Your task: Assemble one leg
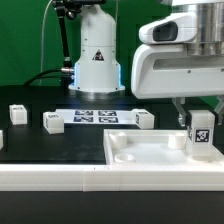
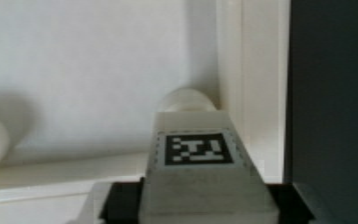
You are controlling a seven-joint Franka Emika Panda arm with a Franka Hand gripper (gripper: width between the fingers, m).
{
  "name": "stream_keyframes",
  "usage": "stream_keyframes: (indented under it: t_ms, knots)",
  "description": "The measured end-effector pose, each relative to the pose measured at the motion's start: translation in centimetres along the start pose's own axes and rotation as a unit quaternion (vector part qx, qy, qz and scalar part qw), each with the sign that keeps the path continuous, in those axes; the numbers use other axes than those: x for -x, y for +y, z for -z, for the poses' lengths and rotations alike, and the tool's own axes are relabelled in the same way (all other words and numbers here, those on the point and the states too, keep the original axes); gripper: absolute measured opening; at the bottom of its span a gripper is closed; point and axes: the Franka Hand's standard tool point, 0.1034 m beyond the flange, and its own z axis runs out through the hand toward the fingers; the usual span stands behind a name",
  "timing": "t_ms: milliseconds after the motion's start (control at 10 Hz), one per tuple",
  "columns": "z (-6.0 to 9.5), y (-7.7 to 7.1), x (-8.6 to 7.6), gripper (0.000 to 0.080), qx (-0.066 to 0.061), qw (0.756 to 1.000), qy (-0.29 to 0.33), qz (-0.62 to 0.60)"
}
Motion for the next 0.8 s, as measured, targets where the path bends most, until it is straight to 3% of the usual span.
stream_keyframes:
  t_ms: [400, 800]
  knots:
    - [-0.12, -0.1, 0.14, 0.0291, -0.004, 0.98, 0.013, -0.198]
    - [-0.34, -0.63, 0.52, 0.0292, -0.015, 0.9, 0.031, -0.436]
